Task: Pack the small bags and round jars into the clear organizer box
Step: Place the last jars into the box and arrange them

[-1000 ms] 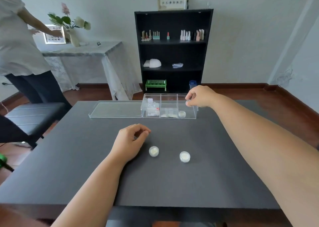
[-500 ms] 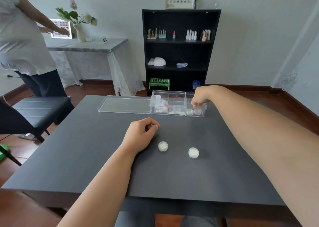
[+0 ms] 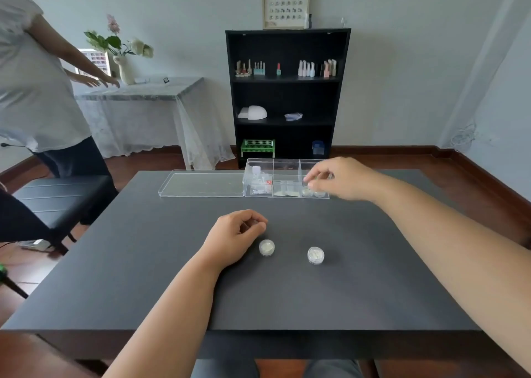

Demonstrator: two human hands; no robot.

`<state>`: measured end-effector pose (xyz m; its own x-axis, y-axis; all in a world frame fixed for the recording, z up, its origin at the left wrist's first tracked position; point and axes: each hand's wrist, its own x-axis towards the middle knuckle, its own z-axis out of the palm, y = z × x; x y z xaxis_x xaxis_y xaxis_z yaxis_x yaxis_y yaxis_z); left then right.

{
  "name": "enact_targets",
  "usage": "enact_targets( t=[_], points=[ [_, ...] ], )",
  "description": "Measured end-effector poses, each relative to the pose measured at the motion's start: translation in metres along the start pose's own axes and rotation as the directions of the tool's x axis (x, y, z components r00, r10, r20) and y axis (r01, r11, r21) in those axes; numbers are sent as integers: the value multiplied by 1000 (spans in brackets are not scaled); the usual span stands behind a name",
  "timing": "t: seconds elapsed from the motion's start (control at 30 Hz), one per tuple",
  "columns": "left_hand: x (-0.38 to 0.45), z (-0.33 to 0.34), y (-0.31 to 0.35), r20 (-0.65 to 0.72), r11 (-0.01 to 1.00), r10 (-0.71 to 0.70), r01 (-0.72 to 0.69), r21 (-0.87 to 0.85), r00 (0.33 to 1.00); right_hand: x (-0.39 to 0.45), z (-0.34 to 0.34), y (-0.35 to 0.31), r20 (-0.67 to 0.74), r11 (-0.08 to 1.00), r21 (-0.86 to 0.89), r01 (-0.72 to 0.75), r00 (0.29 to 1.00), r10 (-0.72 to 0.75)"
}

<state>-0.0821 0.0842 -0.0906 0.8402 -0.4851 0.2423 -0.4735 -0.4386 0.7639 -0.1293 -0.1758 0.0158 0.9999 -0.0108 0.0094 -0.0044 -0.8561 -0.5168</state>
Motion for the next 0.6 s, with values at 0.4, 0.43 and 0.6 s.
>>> enact_targets(
  t=[0.4,0.43,0.6],
  points=[
    [-28,-1,16,229,945,250,-289,155,941,-54,58,42,115,996,-12,83,990,-81],
    [-25,-1,20,247,936,268,-312,162,931,-52,59,50,56,998,-1,66,996,-66],
    [22,-4,57,224,895,332,-381,232,916,-53,71,84,-261,990,139,29,965,8]
  ],
)
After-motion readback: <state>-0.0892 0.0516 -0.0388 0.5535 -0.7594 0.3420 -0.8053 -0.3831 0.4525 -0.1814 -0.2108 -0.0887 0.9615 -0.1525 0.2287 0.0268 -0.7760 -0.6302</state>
